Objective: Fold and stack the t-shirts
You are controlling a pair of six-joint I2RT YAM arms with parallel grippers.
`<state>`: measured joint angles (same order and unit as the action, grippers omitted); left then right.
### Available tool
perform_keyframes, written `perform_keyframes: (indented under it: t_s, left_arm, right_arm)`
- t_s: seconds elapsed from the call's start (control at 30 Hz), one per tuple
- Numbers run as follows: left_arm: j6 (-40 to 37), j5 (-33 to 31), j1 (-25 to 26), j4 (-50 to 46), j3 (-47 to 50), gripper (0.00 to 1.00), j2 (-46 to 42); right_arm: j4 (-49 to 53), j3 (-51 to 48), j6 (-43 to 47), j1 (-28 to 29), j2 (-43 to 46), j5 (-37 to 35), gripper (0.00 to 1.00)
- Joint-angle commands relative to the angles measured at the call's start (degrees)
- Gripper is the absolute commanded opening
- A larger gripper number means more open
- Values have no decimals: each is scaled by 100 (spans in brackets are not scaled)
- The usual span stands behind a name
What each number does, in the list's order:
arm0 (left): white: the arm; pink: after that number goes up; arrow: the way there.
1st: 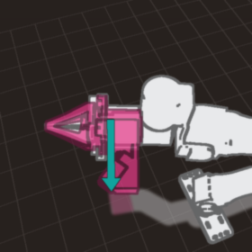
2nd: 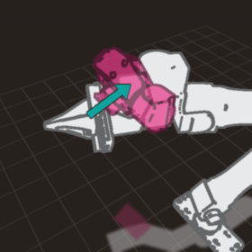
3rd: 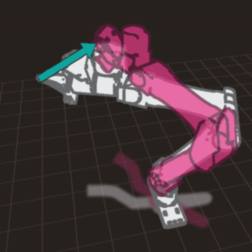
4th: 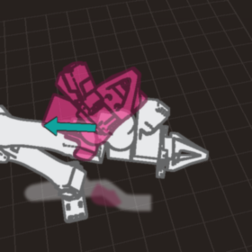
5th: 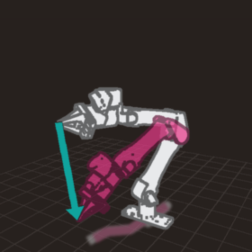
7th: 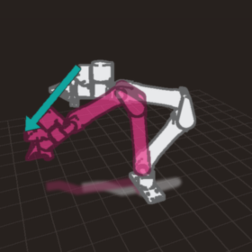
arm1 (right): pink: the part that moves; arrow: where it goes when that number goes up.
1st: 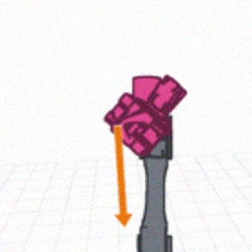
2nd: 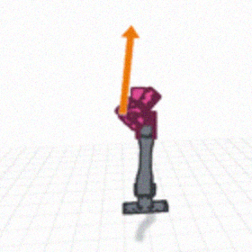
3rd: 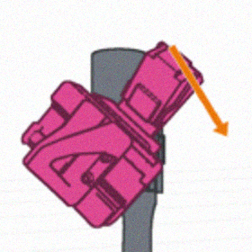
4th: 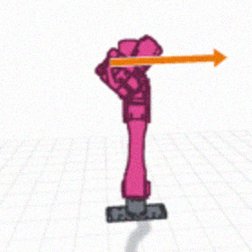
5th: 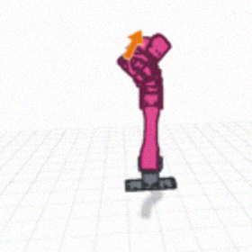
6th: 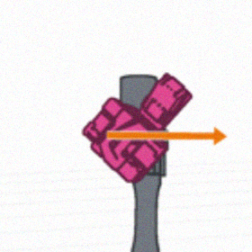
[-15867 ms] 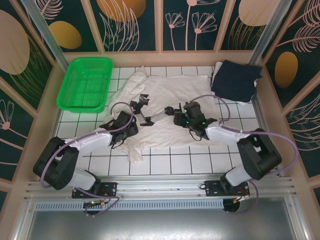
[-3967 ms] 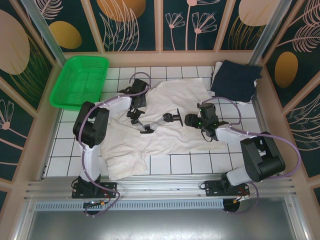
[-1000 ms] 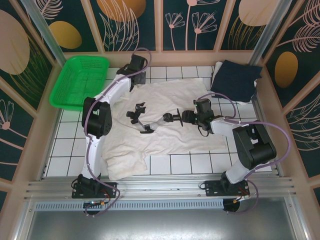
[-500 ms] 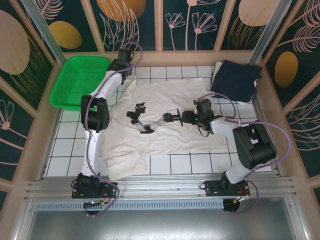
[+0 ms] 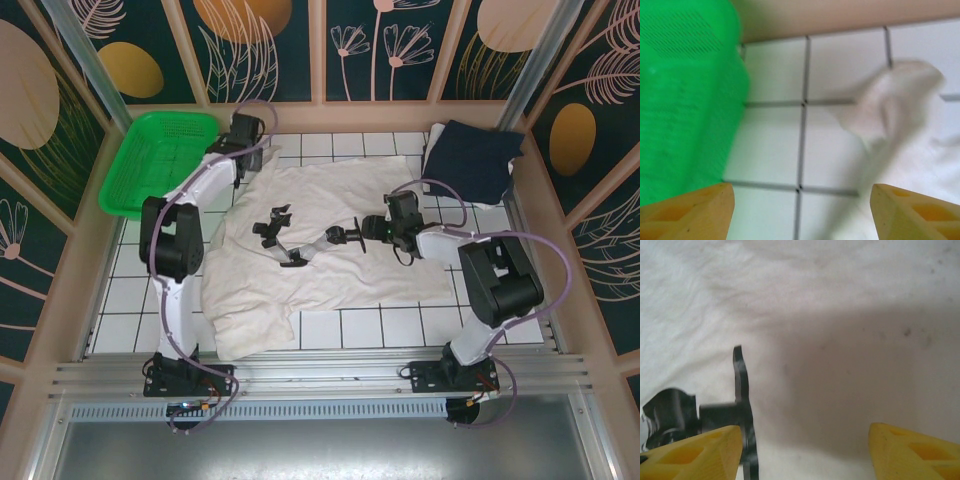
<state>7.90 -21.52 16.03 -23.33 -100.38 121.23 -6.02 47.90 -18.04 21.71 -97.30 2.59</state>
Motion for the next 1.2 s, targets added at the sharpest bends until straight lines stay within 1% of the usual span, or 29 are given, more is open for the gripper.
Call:
perform_keyframes:
  t_s: [0.0,0.1,0.17,0.27,0.3,0.33,0.37,0.4,0.47,0.5,0.57,0.63,0.73,0.8,0.87,0.97,1.0,1.03,1.07,1.17]
  left_arm:
    - [546,559,81,190,693,71,-64]
    - [876,283,76,40,1051,67,50]
    - [982,305,80,80,1308,61,28]
    - [1069,326,65,6,1540,54,92]
    - [1112,274,50,-44,1601,49,147]
    - [1167,200,42,-84,1668,41,193]
    - [1222,142,26,-129,1698,30,224]
    - [1302,69,-3,-190,1740,22,248]
    - [1476,-115,-76,-216,1869,12,189]
    - [1593,-190,-140,-233,1956,11,113]
    - [1821,-296,-276,-262,2119,10,-59]
    - [1978,-323,-397,-246,2287,15,-246]
    - [2172,-449,-495,-344,2358,15,-336]
    - [2287,-605,-524,-387,2390,17,-363]
    - [2337,-595,-564,-442,2392,23,-357]
    - [2384,-632,-575,-599,2260,40,-261]
    - [2445,-703,-575,-762,2141,42,-219]
    - [2439,-672,-573,-842,2046,40,-227]
    - [2407,-628,-548,-836,2010,41,-282]
    - [2177,-637,-344,-739,1892,52,-587]
  right_arm:
    - [50,180,67,-123,-187,-176,67]
    - [152,153,-62,-202,-234,-204,67]
    - [169,6,-173,-253,-162,-267,67]
    - [151,-244,-328,-368,-33,-209,67]
    - [136,-345,-355,-400,22,-209,67]
    - [112,-455,-371,-427,79,-216,67]
    - [104,-546,-388,-447,125,-217,67]
    - [96,-650,-408,-494,183,-214,67]
    - [118,-768,-426,-552,261,-187,67]
    - [144,-833,-443,-588,301,-203,67]
    - [187,-949,-470,-653,392,-217,67]
    - [171,-1098,-502,-711,488,-223,67]
    - [140,-1267,-550,-769,631,-227,67]
    - [130,-1338,-566,-787,747,-245,67]
    - [166,-1379,-569,-801,842,-251,67]
    - [114,-1437,-561,-805,971,-122,67]
    - [95,-1426,-554,-801,1007,-57,67]
    - [85,-1416,-544,-795,1048,14,67]
    - [63,-1407,-533,-785,1097,87,67]
    - [-73,-1422,-525,-725,1281,244,67]
